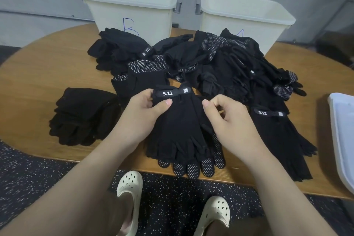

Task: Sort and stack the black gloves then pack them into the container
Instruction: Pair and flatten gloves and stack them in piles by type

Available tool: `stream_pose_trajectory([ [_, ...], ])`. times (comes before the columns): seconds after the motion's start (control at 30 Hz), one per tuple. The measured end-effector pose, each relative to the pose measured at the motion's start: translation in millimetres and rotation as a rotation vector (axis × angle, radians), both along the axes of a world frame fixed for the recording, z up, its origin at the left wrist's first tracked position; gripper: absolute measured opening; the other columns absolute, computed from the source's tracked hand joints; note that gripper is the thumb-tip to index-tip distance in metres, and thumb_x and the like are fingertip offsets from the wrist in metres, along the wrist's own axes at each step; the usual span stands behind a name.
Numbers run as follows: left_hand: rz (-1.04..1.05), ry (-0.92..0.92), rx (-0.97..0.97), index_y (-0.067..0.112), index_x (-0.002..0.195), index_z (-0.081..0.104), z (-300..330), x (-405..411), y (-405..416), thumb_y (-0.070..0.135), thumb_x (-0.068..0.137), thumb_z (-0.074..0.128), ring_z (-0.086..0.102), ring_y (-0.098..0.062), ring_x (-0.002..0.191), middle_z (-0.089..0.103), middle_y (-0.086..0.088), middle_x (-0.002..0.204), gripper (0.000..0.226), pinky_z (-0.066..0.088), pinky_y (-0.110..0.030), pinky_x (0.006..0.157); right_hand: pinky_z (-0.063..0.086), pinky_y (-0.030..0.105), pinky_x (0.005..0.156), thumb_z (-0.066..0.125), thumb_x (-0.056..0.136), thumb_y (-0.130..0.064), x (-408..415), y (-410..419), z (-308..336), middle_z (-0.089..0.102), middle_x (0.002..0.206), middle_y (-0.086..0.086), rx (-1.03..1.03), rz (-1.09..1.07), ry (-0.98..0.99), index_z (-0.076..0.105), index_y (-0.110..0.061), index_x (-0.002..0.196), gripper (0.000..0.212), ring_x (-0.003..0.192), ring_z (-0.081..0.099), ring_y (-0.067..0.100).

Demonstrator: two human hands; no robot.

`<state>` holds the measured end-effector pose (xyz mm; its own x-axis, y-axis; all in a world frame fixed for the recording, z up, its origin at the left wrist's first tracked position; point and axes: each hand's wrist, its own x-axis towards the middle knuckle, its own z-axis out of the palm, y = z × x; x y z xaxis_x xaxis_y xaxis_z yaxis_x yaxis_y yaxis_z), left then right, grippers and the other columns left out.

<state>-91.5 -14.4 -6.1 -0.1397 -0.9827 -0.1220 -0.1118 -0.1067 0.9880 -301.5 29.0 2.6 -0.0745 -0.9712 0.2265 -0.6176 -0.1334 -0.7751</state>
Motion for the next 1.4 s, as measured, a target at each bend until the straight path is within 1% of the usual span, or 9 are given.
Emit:
stream_pose_trajectory([
  [0.2,0.016,-0.069,-0.022,0.017,0.110,0.070,3,4,1,0.021,0.097,0.070,0.077,-0.019,0.093,0.080,-0.001,0.098,0.013,0.060,-0.049,0.091,0.038,0.031,0.054,0.056,0.103,-0.037,2,1,2,0.048,0.057,0.005,0.008,0.008,0.010,0.046,-0.018,0.069,0.040,0.051,0.040,0.012],
  [0.43,0.066,-0.273,-0.086,0.022,0.101,0.071,6,10,1,0.028,0.092,0.076,0.075,-0.012,0.080,0.079,0.003,0.084,0.012,0.062,-0.045,0.082,0.035,0.018,0.061,0.066,0.097,-0.033,-4,-1,-3,0.052,0.055,-0.009,0.011,-0.010,0.039,0.052,-0.021,0.065,0.037,0.051,0.046,0.008],
  [0.53,0.160,-0.519,-0.278,0.023,0.106,0.066,5,9,3,0.034,0.089,0.077,0.068,-0.011,0.076,0.071,0.008,0.087,0.023,0.060,-0.042,0.078,0.034,0.017,0.060,0.069,0.095,-0.032,-6,-2,-4,0.053,0.054,-0.012,0.013,-0.021,0.044,0.055,-0.019,0.066,0.036,0.052,0.048,0.008],
  [0.67,0.135,-0.738,-0.711,0.018,0.127,0.062,7,0,14,0.028,0.097,0.063,0.058,-0.018,0.113,0.056,0.004,0.126,0.031,0.051,-0.042,0.100,0.035,0.020,0.064,0.072,0.093,-0.035,-7,-4,-6,0.056,0.056,-0.011,0.012,-0.040,0.059,0.058,-0.019,0.066,0.035,0.054,0.049,0.009],
  [0.8,-0.295,-0.828,-0.823,0.026,0.155,0.044,-3,-14,24,0.037,0.109,0.040,0.020,-0.017,0.155,0.027,-0.002,0.167,0.047,0.013,-0.031,0.127,0.033,0.014,0.054,0.073,0.094,-0.031,-8,-4,-5,0.056,0.054,-0.010,0.021,-0.025,0.066,0.059,-0.019,0.066,0.033,0.049,0.048,0.008],
  [0.9,-0.476,-0.896,-0.718,0.034,0.164,0.011,-16,-13,21,0.055,0.109,0.022,-0.018,-0.006,0.156,-0.009,0.007,0.172,0.060,-0.007,-0.034,0.128,0.036,0.014,0.052,0.072,0.094,-0.029,-10,-4,-7,0.057,0.055,-0.009,0.040,-0.013,0.071,0.059,-0.019,0.068,0.031,0.049,0.047,0.007],
  [1.03,-0.529,-0.997,-0.680,0.030,0.163,-0.011,-15,-14,16,0.073,0.100,0.026,-0.031,-0.002,0.150,-0.026,0.010,0.168,0.085,-0.012,-0.034,0.127,0.047,0.024,0.064,0.073,0.091,-0.034,-10,-4,-5,0.063,0.066,-0.010,0.059,-0.040,0.103,0.062,-0.026,0.079,0.018,0.064,0.058,0.007],
  [1.27,-0.538,-0.982,-0.643,0.018,0.161,-0.020,-12,-16,20,0.090,0.082,0.038,-0.033,0.000,0.148,-0.032,0.011,0.166,0.121,-0.010,-0.036,0.128,0.056,0.035,0.077,0.073,0.083,-0.055,4,-2,-1,0.066,0.085,-0.013,0.104,-0.070,0.185,0.068,-0.029,0.099,0.032,0.082,0.061,0.006],
  [1.4,-0.419,-0.652,-0.616,0.024,0.165,0.011,-7,-8,24,0.068,0.094,0.049,-0.013,0.014,0.149,-0.001,0.019,0.169,0.092,-0.007,-0.019,0.125,0.056,0.037,0.086,0.075,0.086,-0.048,6,-5,-1,0.067,0.090,-0.015,0.138,-0.083,0.190,0.072,-0.025,0.105,0.030,0.094,0.063,0.007],
])
